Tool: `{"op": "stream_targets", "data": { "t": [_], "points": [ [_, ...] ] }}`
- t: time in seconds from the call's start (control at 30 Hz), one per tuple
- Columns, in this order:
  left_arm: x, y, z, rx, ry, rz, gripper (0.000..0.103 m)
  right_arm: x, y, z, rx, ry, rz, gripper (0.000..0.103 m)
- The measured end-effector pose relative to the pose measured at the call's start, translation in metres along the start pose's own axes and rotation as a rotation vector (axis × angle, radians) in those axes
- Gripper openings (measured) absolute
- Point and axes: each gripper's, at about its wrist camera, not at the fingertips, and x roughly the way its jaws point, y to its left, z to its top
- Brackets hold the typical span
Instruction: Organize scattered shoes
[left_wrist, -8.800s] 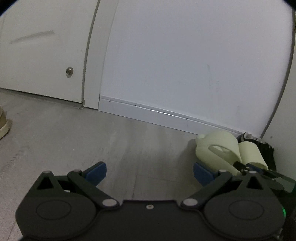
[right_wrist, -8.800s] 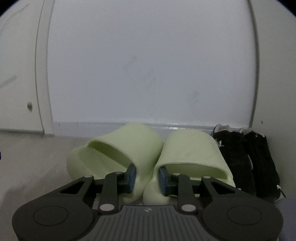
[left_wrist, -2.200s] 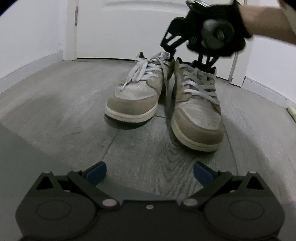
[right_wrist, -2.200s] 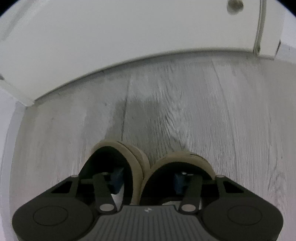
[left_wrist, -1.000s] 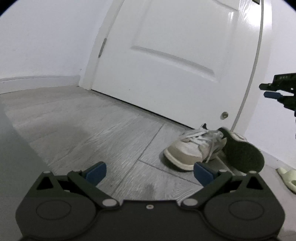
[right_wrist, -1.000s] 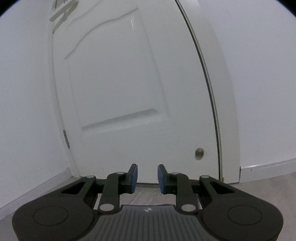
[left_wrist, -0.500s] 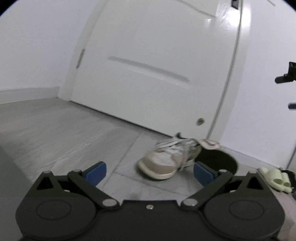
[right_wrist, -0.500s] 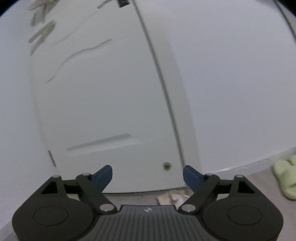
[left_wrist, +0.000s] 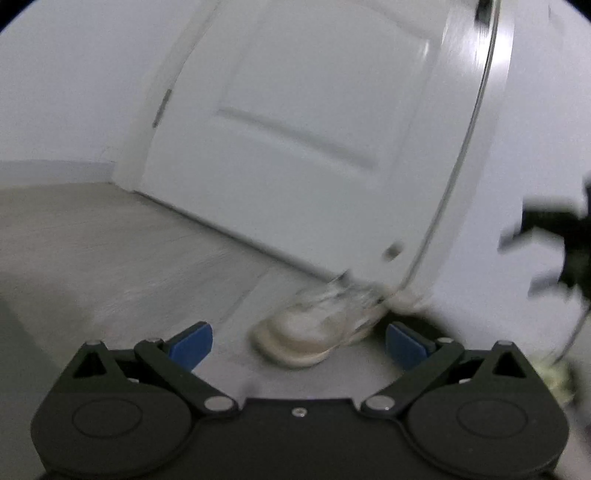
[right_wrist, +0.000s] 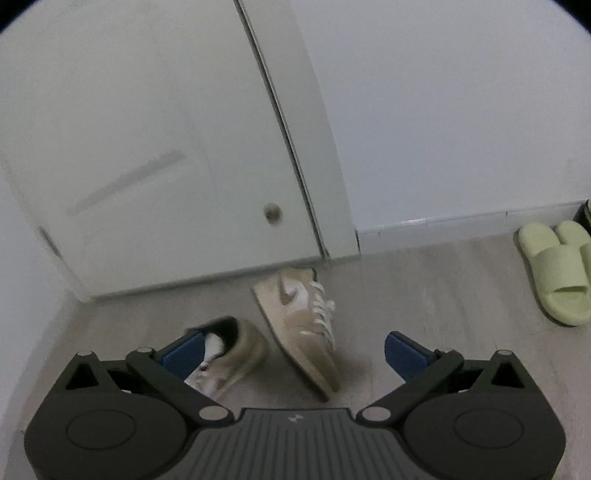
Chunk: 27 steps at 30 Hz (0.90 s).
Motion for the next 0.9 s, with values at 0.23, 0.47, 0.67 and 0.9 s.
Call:
{"op": "stream_targets", "data": {
  "t": [0.23, 0.47, 0.67, 0.9],
  "points": [
    [0.024, -0.017, -0.011, 0.083, 0.074, 0.005, 0.102, 0.128, -0.012, 0.012, -0.124, -0.044, 0.097, 0.096],
    [0.025, 0.017, -0.013, -0.258, -0.013, -0.200, 0.102, 0.193, -0.065, -0.025, -0.007, 0.143, 0.268, 0.091],
    [0.056, 0.033, 0.001, -0.469, -0.011, -0.330, 0.102, 0.237, -0.056, 0.020, -0.161, 0.230, 0.322, 0.093],
    [0.086, -0.001, 0.055, -0.343, 0.286, -0.071, 0.102, 0.269, -0.048, 0.013, -0.025, 0.368, 0.366, 0.078]
  ]
}}
